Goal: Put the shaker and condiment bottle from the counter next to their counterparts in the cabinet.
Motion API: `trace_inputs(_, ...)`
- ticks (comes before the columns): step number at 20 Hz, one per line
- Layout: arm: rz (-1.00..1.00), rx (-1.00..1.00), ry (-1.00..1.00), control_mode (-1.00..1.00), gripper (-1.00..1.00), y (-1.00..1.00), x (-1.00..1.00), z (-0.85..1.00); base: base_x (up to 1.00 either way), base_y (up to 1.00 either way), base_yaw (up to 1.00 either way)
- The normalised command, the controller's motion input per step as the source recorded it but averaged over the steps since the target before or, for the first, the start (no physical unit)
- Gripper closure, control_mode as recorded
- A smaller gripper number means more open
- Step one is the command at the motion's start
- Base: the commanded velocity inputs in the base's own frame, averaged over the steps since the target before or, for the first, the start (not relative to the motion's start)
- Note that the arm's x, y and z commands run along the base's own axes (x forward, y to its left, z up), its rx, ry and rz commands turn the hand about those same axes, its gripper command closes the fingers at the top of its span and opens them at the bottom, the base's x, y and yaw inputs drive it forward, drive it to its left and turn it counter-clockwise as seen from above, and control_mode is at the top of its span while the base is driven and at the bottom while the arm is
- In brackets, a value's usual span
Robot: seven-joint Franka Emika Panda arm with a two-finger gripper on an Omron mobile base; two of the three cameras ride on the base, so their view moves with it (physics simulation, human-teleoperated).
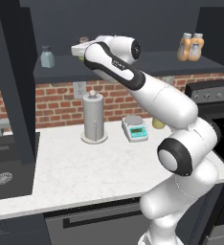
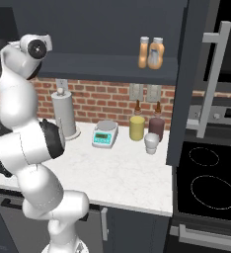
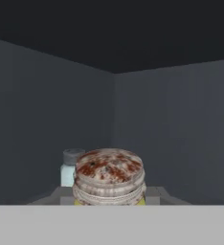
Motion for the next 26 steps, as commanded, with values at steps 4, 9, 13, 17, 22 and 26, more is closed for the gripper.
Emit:
trace_inputs(4,0.13,-0.01,0.02,-1.00,1.00,0.32,0.08,-0.06,0.00,0.00,0.00)
trace_inputs(9,0.10,-0.01,0.00,-1.00,1.00,0.29,0.07,-0.03,0.00,0.00,0.00)
trace_inputs(13,0.12,-0.01,0.00,-1.00,1.00,0.16,0.02,-0.20,0.00,0.00,0.00)
trace_inputs(17,0.09,0.00,0.00,-1.00,1.00,0.04,0.02,-0.21,0.00,0.00,0.00)
trace_inputs(22,0.05,0.00,0.00,-1.00,1.00,0.00,0.00,-0.05,0.00,0.00,0.00)
trace_inputs(26,0.06,0.00,0.00,-1.00,1.00,0.00,0.00,-0.07,0.00,0.00,0.00)
